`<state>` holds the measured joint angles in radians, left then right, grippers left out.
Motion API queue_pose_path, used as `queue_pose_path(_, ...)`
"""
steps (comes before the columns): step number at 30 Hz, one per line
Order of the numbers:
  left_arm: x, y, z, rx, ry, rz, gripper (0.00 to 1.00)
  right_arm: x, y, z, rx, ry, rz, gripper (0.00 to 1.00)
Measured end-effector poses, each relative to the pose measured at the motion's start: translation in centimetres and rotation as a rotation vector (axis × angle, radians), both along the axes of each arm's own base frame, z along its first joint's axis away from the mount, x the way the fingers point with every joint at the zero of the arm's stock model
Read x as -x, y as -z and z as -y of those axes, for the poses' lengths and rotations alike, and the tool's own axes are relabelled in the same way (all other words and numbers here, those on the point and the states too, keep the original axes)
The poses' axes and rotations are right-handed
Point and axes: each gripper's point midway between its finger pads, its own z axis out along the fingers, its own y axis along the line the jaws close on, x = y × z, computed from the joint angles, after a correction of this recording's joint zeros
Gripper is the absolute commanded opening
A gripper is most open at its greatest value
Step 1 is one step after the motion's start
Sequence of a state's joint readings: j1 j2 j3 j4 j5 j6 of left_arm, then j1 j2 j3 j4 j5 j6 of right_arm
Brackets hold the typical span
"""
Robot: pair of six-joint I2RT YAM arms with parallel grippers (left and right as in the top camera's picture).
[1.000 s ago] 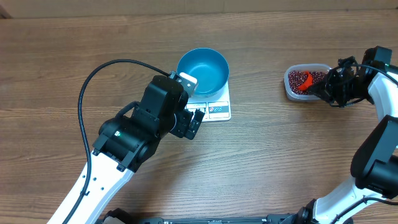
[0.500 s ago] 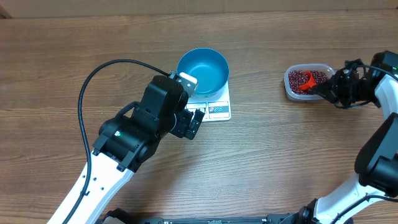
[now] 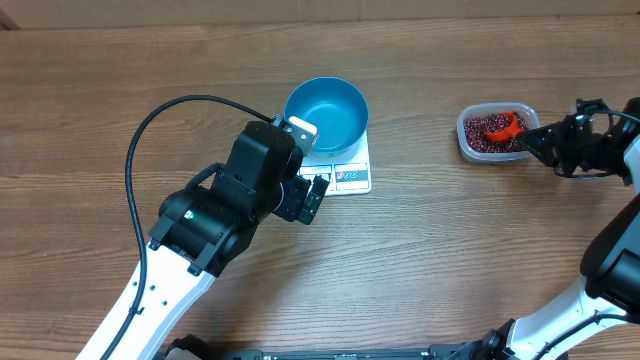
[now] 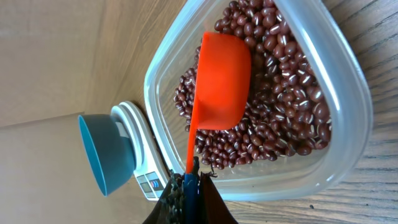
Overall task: Scoop item into bowl and weigh 150g on scale
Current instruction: 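Drag the scoop through the beans to fill it, right gripper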
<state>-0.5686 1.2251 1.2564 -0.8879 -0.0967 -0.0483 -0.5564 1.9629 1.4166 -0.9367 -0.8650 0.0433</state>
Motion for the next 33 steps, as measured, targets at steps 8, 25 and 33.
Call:
queue_pose_path(8, 0.0, 0.0, 0.0, 0.0, 0.0, 0.0, 1.0, 0.5, -0.8, -1.1, -0.057, -0.042, 0.028, 0.04)
queue_pose_path(25, 0.0, 0.0, 0.0, 0.0, 0.0, 0.0, 1.0, 1.5, -1.3, -2.2, -0.1, -0.087, 0.035, 0.04)
queue_pose_path(33, 0.0, 0.0, 0.0, 0.0, 0.0, 0.0, 1.0, 1.7, -1.5, -2.5, -0.101, -0.113, 0.055, 0.04)
